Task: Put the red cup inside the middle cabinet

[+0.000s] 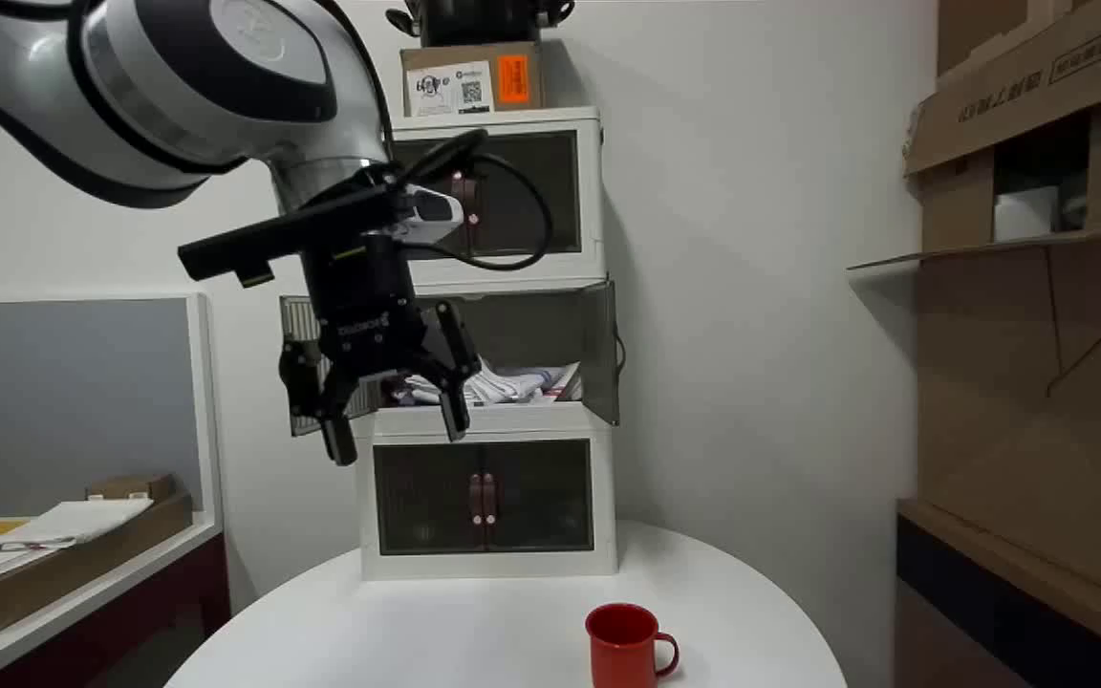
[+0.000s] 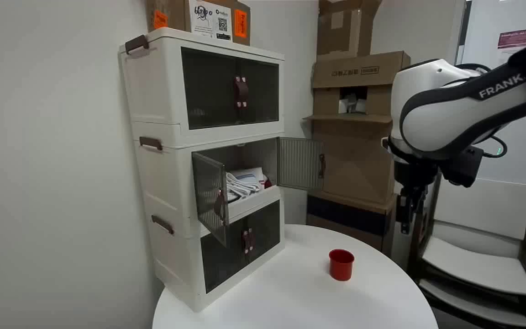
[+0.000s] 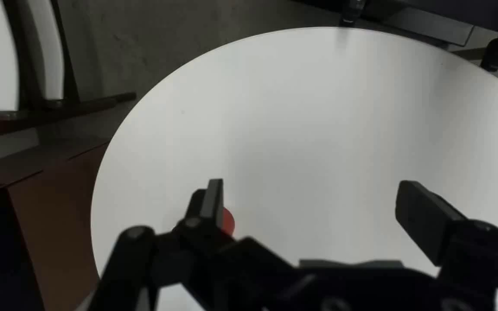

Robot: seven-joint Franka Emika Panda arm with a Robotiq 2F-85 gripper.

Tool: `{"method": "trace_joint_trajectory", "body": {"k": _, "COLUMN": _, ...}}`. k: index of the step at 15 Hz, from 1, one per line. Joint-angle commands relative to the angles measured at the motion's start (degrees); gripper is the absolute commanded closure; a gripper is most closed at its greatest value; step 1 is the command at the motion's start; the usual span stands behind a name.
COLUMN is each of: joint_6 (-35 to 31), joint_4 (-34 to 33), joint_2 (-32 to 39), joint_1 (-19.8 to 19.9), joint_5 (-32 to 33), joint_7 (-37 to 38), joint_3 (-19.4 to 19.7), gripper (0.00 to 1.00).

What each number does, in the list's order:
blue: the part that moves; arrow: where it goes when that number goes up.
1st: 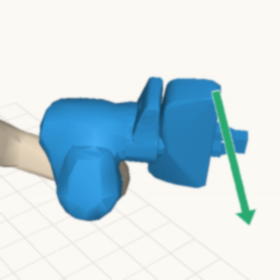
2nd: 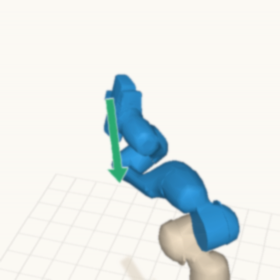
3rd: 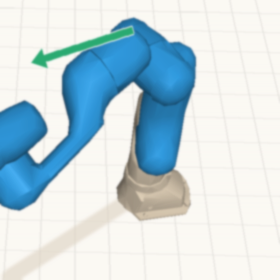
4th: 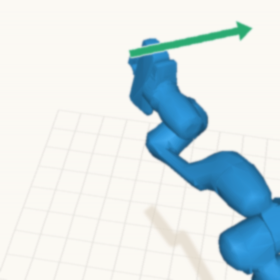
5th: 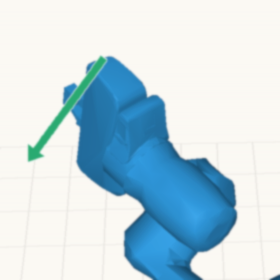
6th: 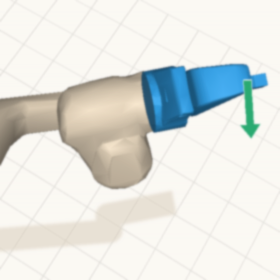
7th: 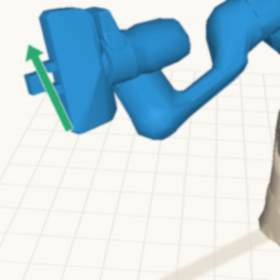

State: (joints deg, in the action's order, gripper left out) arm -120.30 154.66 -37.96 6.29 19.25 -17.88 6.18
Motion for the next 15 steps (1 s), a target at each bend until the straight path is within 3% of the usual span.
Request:
{"method": "trace_joint_trajectory", "body": {"k": 1, "joint_6": 0.25, "joint_4": -0.12, "joint_2": -0.04, "joint_1": -0.51, "joint_5": 0.26, "joint_7": 0.24, "joint_3": 0.42, "gripper": 0.00}}
{"method": "trace_joint_trajectory", "body": {"k": 8, "joint_6": -5.28, "joint_4": -6.87, "joint_2": 7.42, "joint_1": 0.41, "joint_5": -2.42, "joint_7": -0.59, "joint_3": 5.68, "gripper": 0.00}}
{"method": "trace_joint_trajectory", "body": {"k": 15, "joint_6": -11.08, "joint_4": -17.97, "joint_2": 22.30, "joint_1": 4.10, "joint_5": -7.07, "joint_7": 11.10, "joint_3": 6.48, "gripper": 0.00}}
